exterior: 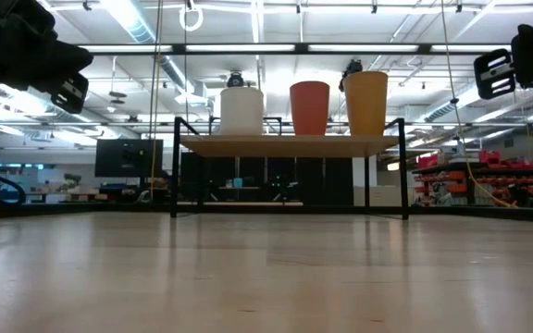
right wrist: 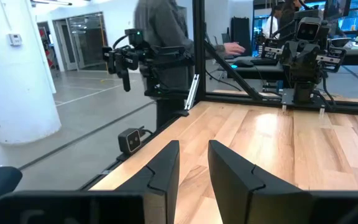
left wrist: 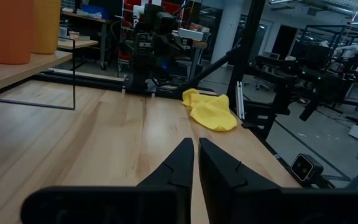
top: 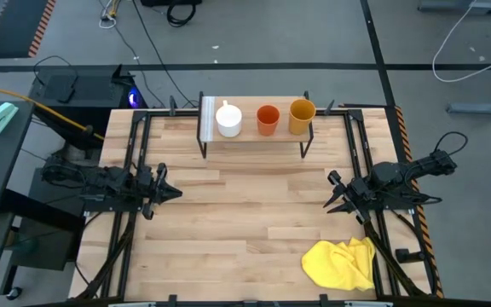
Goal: Stack small to large cups/mugs on shelf
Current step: Return to Home Position
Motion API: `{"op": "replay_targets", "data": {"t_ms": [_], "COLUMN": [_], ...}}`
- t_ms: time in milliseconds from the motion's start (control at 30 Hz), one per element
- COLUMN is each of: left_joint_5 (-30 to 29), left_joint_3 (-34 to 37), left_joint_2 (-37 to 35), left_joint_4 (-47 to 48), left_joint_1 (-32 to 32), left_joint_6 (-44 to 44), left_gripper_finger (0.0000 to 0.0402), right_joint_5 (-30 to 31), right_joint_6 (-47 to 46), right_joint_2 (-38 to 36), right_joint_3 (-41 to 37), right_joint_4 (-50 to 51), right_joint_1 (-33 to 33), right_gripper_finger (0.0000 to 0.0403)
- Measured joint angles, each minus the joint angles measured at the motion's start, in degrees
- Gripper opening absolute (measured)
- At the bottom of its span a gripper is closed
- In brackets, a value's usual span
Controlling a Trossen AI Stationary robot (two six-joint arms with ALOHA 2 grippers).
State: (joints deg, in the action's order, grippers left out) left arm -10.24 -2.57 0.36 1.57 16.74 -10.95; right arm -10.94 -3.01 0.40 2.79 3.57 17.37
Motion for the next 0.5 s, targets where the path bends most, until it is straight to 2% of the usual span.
{"op": "replay_targets", "data": {"t_ms": [500], "left_joint_5": [0.0], "left_joint_3": [0.0], "left_joint_2": [0.0], "left_joint_4": [0.0], "left_joint_1": [0.0], "left_joint_6": [0.0], "left_gripper_finger": [0.0036], "right_joint_5": [0.0], "right_joint_6": [0.0], "right_joint_2": [0.0], "right_joint_3": [0.0], "right_joint_4": [0.0], "right_joint_1": [0.0], "right_gripper_finger": [0.0093]}}
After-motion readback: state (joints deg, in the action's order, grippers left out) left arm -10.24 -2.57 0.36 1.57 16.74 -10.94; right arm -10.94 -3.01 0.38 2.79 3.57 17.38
